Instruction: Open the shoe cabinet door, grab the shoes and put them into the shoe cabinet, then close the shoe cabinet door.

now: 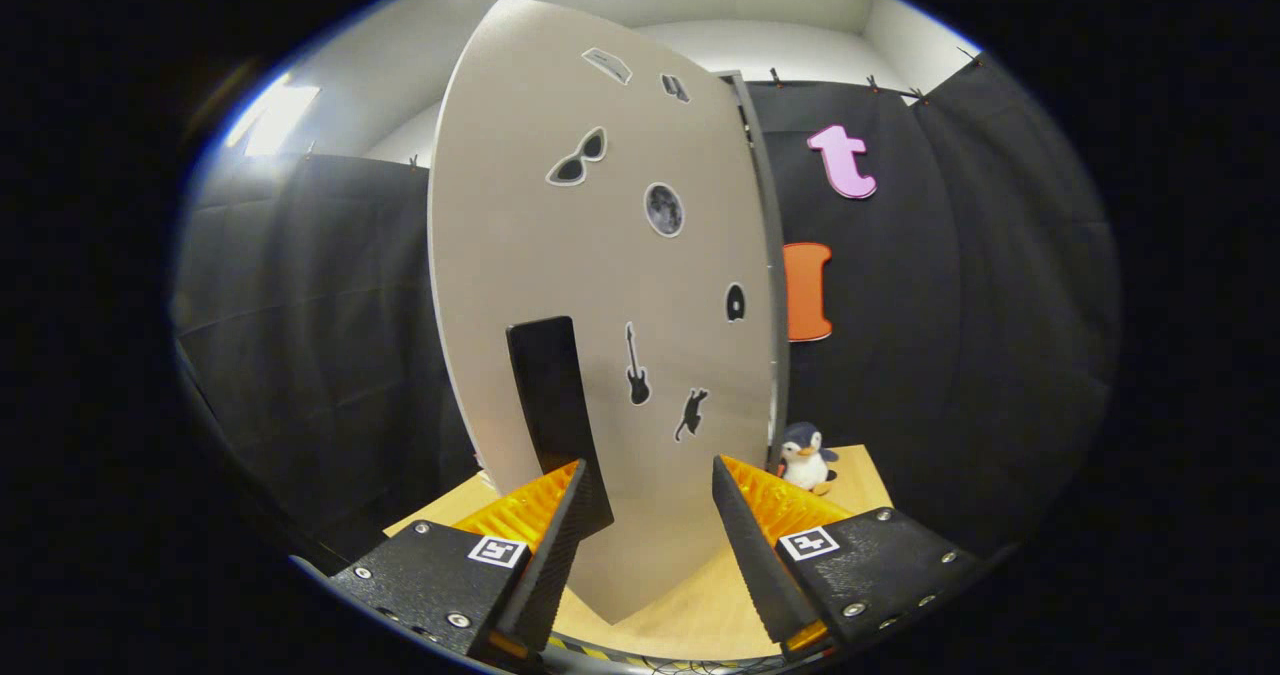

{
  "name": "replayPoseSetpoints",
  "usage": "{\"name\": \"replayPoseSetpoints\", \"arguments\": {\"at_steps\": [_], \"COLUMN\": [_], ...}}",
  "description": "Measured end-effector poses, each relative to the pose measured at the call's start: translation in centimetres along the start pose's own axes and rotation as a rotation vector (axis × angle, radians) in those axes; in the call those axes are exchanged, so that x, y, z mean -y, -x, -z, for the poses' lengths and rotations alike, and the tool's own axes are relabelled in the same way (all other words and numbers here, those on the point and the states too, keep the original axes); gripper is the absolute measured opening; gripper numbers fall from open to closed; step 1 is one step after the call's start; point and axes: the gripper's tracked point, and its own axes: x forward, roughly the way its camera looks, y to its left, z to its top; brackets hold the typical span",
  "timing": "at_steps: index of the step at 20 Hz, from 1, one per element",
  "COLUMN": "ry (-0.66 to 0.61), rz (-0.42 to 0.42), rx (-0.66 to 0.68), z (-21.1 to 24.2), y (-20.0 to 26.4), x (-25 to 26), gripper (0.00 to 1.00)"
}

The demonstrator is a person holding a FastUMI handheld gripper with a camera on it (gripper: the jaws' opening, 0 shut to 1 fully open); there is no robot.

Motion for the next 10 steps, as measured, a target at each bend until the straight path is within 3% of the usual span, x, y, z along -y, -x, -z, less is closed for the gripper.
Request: {"name": "replayPoseSetpoints", "arguments": {"at_steps": [5,10], "ry": [-0.023,0.038], "rz": [-0.127,-0.066], "rx": [-0.002,0.016], "z": [-0.5,-1.6], "y": [-6.7,-14.0], "x": [-6.4,-9.4], "gripper": [0.81,0.86]}}
